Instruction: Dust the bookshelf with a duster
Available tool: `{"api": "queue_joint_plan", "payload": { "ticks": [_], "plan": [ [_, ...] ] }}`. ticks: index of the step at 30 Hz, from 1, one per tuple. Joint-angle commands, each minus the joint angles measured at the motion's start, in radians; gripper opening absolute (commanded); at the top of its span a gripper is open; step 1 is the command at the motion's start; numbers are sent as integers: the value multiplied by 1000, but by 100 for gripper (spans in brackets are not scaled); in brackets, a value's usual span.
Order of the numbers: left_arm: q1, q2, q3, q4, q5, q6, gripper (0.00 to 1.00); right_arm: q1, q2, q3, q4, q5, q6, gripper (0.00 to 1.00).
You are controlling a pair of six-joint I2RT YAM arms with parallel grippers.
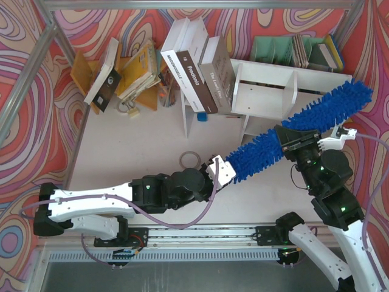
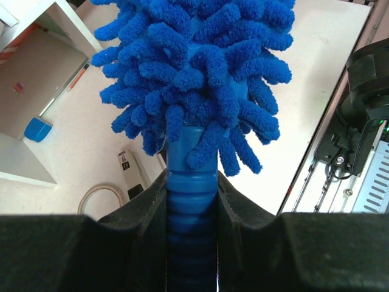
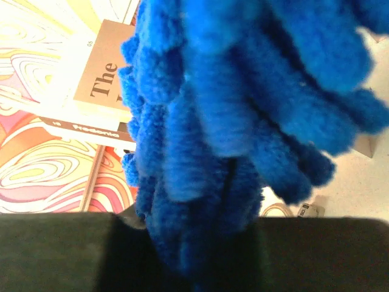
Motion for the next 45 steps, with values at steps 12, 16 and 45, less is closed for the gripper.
{"api": "queue_joint_plan", "payload": {
  "ticks": [12,16,45],
  "plan": [
    [-4,-54,-108,131,-305,-100,64,0,-97,9,-219,220,151,12],
    [-4,-108,-156,150,-350,-103,98,0,-124,-18,-265,232,185,11],
    [14,-309,-394,63,-723,-419,98,-1,-299,-387,-484,202,411,12]
  ]
}}
